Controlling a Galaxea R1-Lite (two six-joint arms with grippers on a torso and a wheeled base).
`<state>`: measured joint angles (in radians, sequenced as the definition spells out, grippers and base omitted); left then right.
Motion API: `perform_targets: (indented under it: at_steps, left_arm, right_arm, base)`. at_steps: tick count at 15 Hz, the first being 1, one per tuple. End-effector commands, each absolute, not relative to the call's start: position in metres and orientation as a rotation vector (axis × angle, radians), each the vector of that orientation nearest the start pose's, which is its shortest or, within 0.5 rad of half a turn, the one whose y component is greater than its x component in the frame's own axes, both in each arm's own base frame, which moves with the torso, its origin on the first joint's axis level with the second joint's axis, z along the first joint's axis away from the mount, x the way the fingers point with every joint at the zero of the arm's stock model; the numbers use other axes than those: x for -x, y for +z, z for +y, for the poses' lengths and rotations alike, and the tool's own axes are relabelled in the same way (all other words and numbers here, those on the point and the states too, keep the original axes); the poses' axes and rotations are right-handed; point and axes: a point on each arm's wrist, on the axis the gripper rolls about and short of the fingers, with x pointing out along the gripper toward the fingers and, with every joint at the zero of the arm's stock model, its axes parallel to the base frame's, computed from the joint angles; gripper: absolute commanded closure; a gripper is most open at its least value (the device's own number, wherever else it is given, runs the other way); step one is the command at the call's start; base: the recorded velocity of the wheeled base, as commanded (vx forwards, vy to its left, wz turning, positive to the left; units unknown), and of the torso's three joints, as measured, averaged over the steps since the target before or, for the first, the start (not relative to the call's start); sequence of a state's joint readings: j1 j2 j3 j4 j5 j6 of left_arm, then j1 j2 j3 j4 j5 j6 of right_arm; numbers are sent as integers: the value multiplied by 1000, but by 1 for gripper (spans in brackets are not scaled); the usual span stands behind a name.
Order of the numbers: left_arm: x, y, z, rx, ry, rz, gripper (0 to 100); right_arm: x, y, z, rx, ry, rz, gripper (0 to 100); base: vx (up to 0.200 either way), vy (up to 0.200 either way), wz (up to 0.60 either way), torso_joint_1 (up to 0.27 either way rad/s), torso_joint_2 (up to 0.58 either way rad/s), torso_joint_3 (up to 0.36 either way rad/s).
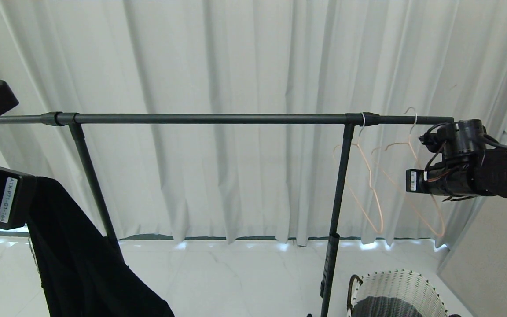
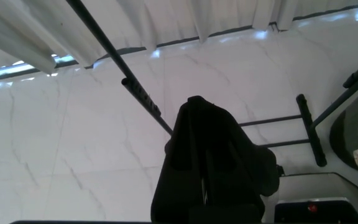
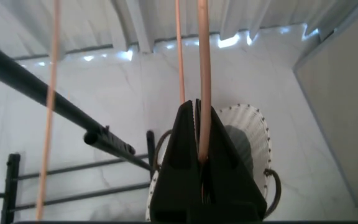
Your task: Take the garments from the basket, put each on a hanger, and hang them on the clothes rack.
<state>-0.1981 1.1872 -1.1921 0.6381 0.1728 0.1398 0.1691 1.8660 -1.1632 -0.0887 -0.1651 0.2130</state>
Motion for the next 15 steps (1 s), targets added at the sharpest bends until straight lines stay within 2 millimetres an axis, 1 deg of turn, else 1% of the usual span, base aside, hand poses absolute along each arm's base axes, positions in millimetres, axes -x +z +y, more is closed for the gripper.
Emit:
perform_targets:
  at_steps: [1, 2, 3, 5, 8, 10, 15]
  left_arm:
    - [-138, 296, -24, -249, -66, 606, 100]
    - [-137, 297, -24, -249, -66, 603, 100]
    - [-135, 297, -23, -248, -66, 600, 100]
    - [-133, 297, -23, -249, -66, 594, 100]
    - [-134, 297, -23, -254, -66, 595, 100]
    - [-134, 297, -23, -254, -66, 597, 100]
    - [-133, 297, -23, -253, -67, 594, 100]
  right_arm:
    - [-340, 184, 57, -111, -46, 545, 100]
    - [-339, 184, 58, -113, -40, 526, 100]
    - [-335, 183, 60, -111, -29, 489, 100]
    - [-315, 187, 57, -87, -17, 477, 100]
    - [-278, 198, 51, -64, -7, 455, 100]
    - [-253, 198, 46, -37, 0, 452, 100]
    - [-195, 194, 49, 10, 77, 440, 100]
  base:
    - [0, 0, 0, 0, 0, 0]
    - [0, 0, 0, 0, 0, 0]
    - [0, 0, 0, 0, 0, 0]
    - [0, 0, 0, 0, 0, 0]
    - [0, 0, 0, 0, 0, 0]
    - [-200, 0, 0, 5, 5, 2]
    - [-200, 0, 0, -2, 0, 4]
